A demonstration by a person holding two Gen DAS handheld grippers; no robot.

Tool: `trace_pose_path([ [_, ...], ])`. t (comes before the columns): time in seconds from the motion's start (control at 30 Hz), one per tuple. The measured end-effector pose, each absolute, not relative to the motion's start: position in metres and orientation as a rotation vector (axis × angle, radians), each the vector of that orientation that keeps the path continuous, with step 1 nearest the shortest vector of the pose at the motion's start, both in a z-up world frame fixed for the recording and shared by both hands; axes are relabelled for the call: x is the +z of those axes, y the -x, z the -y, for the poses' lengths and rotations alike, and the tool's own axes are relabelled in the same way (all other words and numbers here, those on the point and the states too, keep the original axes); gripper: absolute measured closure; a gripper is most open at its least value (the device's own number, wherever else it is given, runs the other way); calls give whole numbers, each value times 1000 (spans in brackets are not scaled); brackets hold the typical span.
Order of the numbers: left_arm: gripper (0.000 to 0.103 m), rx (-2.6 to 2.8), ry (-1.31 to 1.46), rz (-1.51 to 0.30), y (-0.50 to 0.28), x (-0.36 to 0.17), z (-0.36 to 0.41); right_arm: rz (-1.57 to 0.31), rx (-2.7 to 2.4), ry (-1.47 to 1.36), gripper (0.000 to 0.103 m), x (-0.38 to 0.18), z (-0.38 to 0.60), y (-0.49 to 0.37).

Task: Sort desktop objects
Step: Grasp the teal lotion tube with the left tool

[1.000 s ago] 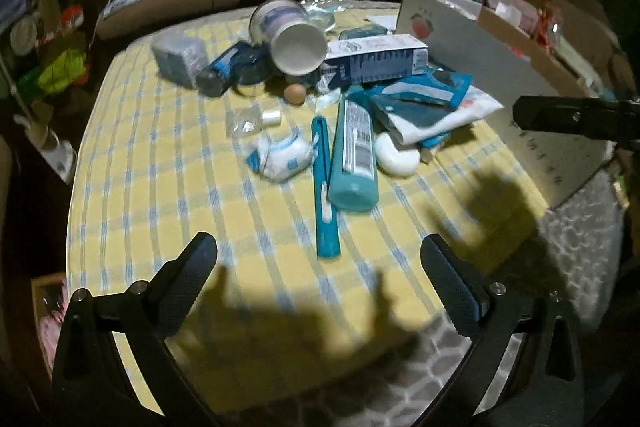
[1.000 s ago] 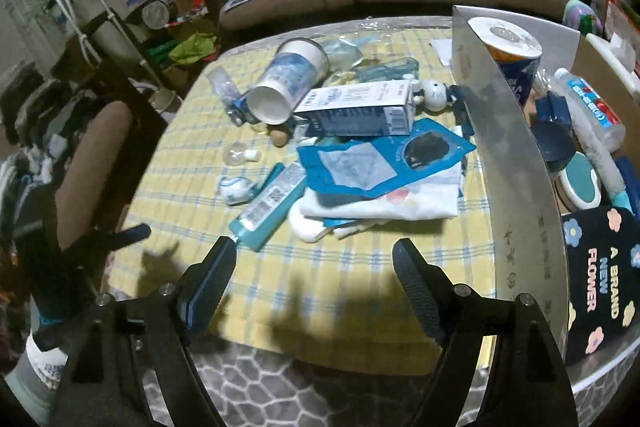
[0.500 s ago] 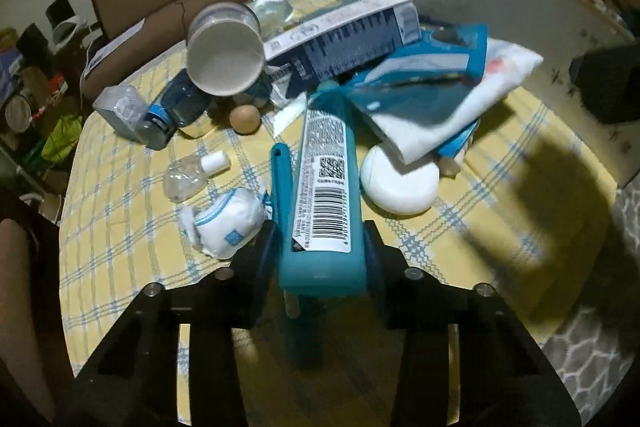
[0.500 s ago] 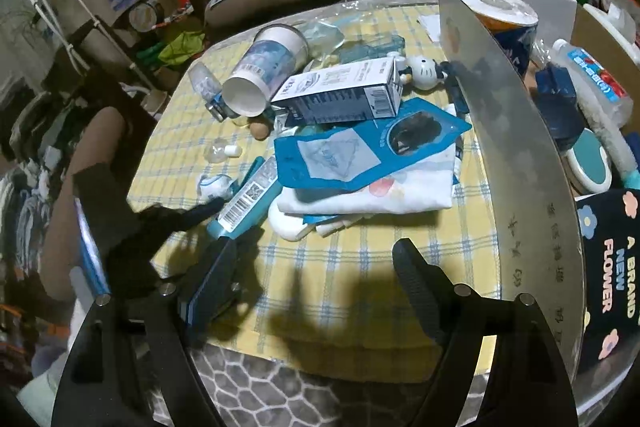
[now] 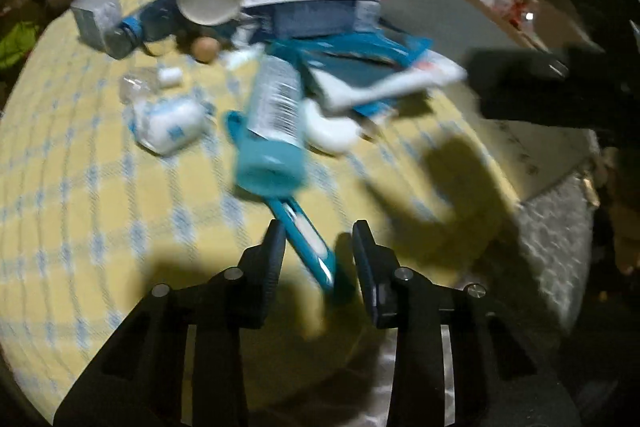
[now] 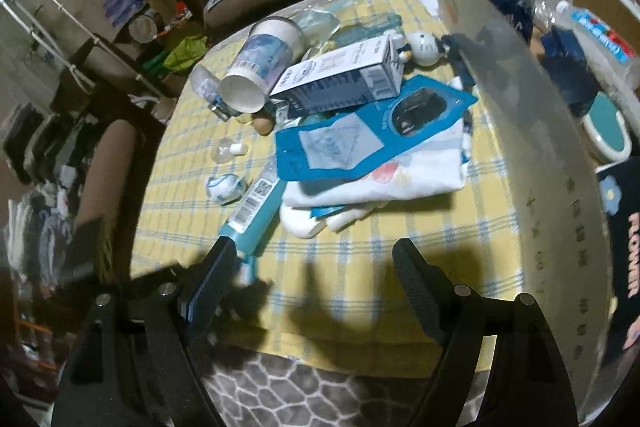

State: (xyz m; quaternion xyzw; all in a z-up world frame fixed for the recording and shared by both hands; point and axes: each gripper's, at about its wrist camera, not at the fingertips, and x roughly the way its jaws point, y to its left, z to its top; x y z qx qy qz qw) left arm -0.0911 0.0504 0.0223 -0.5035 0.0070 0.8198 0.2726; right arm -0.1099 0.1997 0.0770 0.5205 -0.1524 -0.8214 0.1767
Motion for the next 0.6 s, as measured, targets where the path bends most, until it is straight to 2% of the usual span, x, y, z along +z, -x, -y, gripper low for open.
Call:
trace_pose_path([
  [0.13,68,2366,1288,-138,83,33,-55,478,-2292,-1480,21,74,-197,106],
  [0.2,43,2430,1251,-196,89,39,-56,485,-2296,-1479,21,74,-199,106],
  [0.23,41,2451,1234,-229,93,41,-58,487,-2298,-1478,21,74,-199,106],
  [0.37,43,2465,1213,-392,112,36,-70,530,-2303,-1479,21,75,-208,109],
  [0.4,60,2447,1223,-420,117,31,-73,543,-2303,-1478,21,75,-209,110],
  [0.43,67,2413,1247,-432,122,26,-75,551,-2302,-1479,21,75,-210,111],
  [0.47,68,2395,1264,-432,125,23,-75,554,-2301,-1478,21,76,-211,112],
  [0.6,68,2327,1317,-139,134,29,-51,561,-2300,-1471,21,76,-212,115],
])
